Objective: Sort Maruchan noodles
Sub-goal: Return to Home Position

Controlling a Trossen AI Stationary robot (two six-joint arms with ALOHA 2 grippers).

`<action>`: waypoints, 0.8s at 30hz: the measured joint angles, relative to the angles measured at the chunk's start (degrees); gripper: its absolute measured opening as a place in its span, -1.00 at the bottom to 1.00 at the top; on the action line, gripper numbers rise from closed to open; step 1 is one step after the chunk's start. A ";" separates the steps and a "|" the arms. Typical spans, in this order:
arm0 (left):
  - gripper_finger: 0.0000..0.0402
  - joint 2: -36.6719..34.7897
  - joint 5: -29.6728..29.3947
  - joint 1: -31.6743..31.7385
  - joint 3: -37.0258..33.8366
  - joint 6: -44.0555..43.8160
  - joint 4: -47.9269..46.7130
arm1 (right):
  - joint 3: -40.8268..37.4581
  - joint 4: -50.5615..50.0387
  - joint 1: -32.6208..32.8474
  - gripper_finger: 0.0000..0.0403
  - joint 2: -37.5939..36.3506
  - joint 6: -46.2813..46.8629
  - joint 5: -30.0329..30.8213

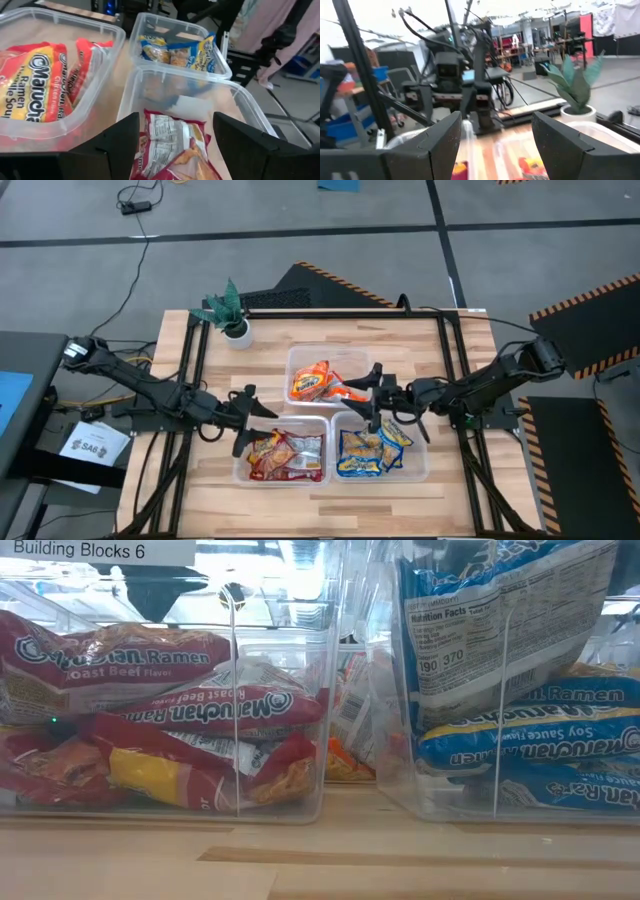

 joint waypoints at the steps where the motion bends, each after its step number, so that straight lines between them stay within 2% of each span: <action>1: 0.19 0.00 -0.58 -0.05 0.00 -0.34 0.14 | 0.00 0.77 0.24 0.32 0.00 -0.02 -0.02; 5: 0.19 -0.62 -4.06 0.00 0.00 0.82 0.12 | 0.01 3.10 0.59 0.32 -0.01 -0.11 0.00; 9: 0.19 -1.61 -6.06 0.00 0.00 4.66 -0.23 | 0.02 0.67 0.05 0.32 0.00 -0.19 0.01; 24: 0.19 -1.68 -5.75 -0.02 0.00 5.14 -0.55 | 0.35 -28.60 0.59 0.32 -0.25 0.21 0.37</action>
